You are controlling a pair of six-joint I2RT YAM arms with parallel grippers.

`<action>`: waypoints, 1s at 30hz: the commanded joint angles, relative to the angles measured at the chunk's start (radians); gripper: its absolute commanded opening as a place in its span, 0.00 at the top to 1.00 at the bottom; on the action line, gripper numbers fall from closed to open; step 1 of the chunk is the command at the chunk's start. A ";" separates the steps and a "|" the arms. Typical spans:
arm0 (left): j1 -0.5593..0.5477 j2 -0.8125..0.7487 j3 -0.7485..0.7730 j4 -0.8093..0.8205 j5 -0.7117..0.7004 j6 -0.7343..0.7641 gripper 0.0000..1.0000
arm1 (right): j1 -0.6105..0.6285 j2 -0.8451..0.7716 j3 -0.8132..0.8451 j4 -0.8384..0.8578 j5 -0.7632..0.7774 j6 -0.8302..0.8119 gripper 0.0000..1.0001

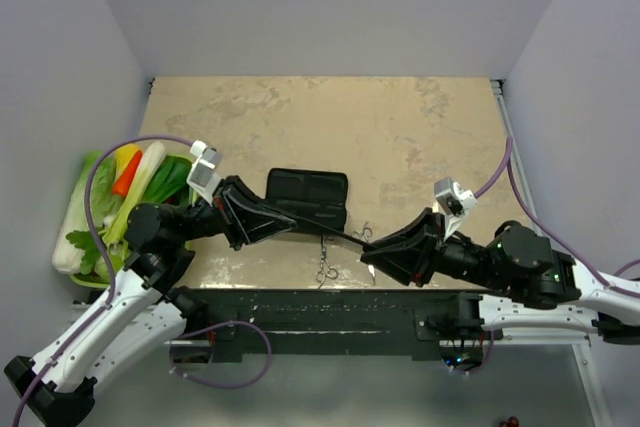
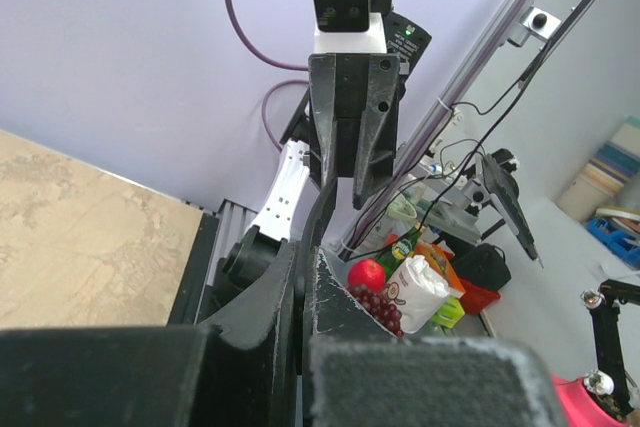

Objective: Sort the hair-cutting tools
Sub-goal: Pick up the comb at the center of the board.

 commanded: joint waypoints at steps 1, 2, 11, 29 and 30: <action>-0.003 0.014 0.011 0.064 -0.033 0.005 1.00 | 0.006 -0.010 0.009 0.047 -0.015 -0.012 0.76; -0.002 0.017 0.011 0.067 -0.035 0.002 1.00 | 0.004 -0.008 0.009 0.048 -0.011 -0.012 0.80; -0.002 0.042 -0.004 0.077 -0.046 -0.006 1.00 | 0.004 0.019 0.017 0.059 0.037 -0.026 1.00; -0.002 0.045 0.256 -0.824 -0.906 0.440 0.01 | 0.003 0.264 0.281 -0.294 0.472 -0.092 1.00; -0.002 0.056 0.256 -0.822 -0.938 0.446 0.01 | 0.003 0.283 0.305 -0.312 0.492 -0.092 1.00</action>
